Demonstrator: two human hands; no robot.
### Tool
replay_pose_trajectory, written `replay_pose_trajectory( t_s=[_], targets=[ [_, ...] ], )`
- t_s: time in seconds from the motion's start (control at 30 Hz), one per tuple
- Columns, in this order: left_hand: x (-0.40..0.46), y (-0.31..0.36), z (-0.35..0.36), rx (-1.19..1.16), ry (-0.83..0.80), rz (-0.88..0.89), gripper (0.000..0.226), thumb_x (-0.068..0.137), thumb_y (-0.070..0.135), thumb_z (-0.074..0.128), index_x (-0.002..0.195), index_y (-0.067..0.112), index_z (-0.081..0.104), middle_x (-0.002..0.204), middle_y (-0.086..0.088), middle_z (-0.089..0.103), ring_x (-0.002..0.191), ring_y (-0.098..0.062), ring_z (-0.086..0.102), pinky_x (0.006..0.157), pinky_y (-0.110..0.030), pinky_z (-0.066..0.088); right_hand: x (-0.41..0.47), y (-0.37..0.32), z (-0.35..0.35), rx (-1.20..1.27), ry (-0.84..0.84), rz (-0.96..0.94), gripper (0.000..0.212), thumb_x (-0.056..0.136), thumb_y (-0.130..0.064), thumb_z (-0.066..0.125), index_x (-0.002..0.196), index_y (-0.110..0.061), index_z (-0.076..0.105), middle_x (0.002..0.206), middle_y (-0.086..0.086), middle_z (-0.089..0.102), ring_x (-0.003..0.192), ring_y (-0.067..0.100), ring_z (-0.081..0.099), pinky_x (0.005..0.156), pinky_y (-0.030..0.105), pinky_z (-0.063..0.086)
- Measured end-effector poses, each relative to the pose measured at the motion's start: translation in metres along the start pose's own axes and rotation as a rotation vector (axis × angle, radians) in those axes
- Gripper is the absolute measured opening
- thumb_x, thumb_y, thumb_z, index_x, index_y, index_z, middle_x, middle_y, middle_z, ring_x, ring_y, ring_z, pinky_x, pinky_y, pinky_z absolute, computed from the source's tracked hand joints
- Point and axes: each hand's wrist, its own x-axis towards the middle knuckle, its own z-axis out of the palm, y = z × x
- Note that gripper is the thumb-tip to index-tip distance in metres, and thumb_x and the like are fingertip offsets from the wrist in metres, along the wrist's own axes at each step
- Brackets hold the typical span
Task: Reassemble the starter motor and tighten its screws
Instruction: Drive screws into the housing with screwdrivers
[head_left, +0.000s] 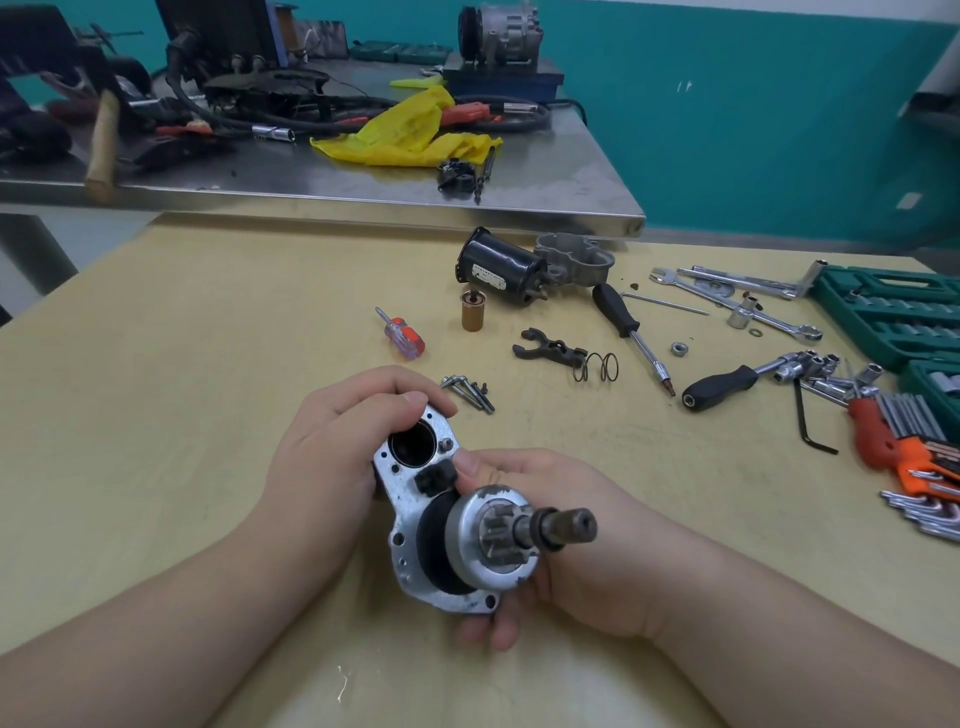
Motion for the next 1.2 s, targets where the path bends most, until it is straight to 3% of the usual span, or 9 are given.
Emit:
replay_pose_trajectory(
  t_s=[0.1,0.2,0.4,0.53,0.67,0.83,1.0,1.1,1.2],
  targets=[
    [0.000,0.001,-0.001,0.017,0.002,0.007,0.035,0.073,0.033,0.067,0.091,0.005,0.075,0.078,-0.036,0.057,0.064,-0.033,0.055,0.060,-0.042,0.042,0.004,-0.001,-0.002,-0.020,0.047,0.018,0.021,0.092,-0.048,0.075,0.087,-0.031,0.086,0.073,0.001,0.078,0.052,0.020,0.072,0.041,0.029,0.056],
    [-0.001,0.003,0.001,0.017,-0.005,-0.008,0.042,0.067,0.037,0.068,0.089,0.002,0.073,0.087,-0.041,0.053,0.068,-0.036,0.052,0.066,-0.047,0.038,0.007,-0.001,-0.007,-0.043,0.047,0.016,0.025,0.092,-0.048,0.074,0.092,-0.026,0.086,0.069,0.000,0.076,0.053,0.016,0.072,0.044,0.026,0.056],
    [-0.002,0.001,0.000,0.046,-0.013,-0.008,0.028,0.081,0.027,0.062,0.088,0.003,0.074,0.088,-0.040,0.055,0.067,-0.033,0.054,0.064,-0.041,0.039,0.009,0.005,-0.008,-0.070,0.091,-0.023,0.025,0.083,-0.054,0.077,0.087,-0.031,0.087,0.069,-0.005,0.076,0.058,0.010,0.073,0.049,0.022,0.056],
    [-0.001,-0.003,0.000,0.044,-0.034,0.000,0.032,0.087,0.029,0.061,0.090,0.001,0.074,0.080,-0.025,0.062,0.063,-0.027,0.058,0.055,-0.028,0.045,0.010,0.006,-0.010,-0.059,0.100,-0.021,0.035,0.081,-0.056,0.080,0.091,-0.024,0.086,0.070,0.001,0.076,0.054,0.016,0.071,0.045,0.026,0.055],
    [-0.002,-0.001,0.001,0.046,-0.039,-0.007,0.033,0.090,0.030,0.061,0.088,-0.002,0.072,0.081,-0.031,0.059,0.059,-0.024,0.057,0.048,-0.025,0.046,0.007,0.004,-0.008,-0.064,0.097,-0.018,0.037,0.087,-0.052,0.076,0.098,-0.017,0.084,0.072,0.004,0.077,0.053,0.017,0.071,0.044,0.026,0.056],
    [0.002,0.000,0.003,0.087,-0.015,-0.028,0.031,0.090,0.029,0.061,0.086,0.000,0.072,0.079,-0.024,0.063,0.059,-0.022,0.057,0.048,-0.022,0.046,0.006,0.003,-0.008,-0.051,0.077,0.017,0.042,0.101,-0.044,0.071,0.108,-0.004,0.079,0.077,0.016,0.075,0.049,0.027,0.070,0.039,0.029,0.055],
    [0.005,0.001,0.001,0.135,-0.028,0.006,0.027,0.098,0.020,0.058,0.084,0.002,0.072,0.083,-0.032,0.059,0.056,-0.021,0.056,0.046,-0.020,0.044,0.008,0.006,-0.012,-0.098,0.050,0.021,0.044,0.103,-0.048,0.065,0.116,-0.007,0.074,0.082,0.017,0.077,0.057,0.030,0.073,0.043,0.031,0.057],
    [0.006,-0.001,0.001,0.110,-0.048,0.010,0.028,0.095,0.027,0.062,0.085,0.002,0.072,0.080,-0.027,0.061,0.059,-0.024,0.058,0.047,-0.024,0.045,0.010,0.006,-0.017,-0.230,0.132,-0.023,0.037,0.102,-0.050,0.067,0.108,-0.016,0.078,0.081,0.007,0.078,0.063,0.023,0.074,0.048,0.032,0.058],
    [0.007,-0.003,0.002,0.083,-0.071,-0.003,0.030,0.091,0.031,0.062,0.085,0.003,0.073,0.079,-0.025,0.064,0.063,-0.027,0.061,0.050,-0.027,0.049,0.012,0.003,-0.030,-0.708,0.342,-0.183,0.032,0.097,-0.060,0.069,0.106,-0.031,0.078,0.080,-0.008,0.078,0.069,0.008,0.074,0.066,0.037,0.062]
  ],
)
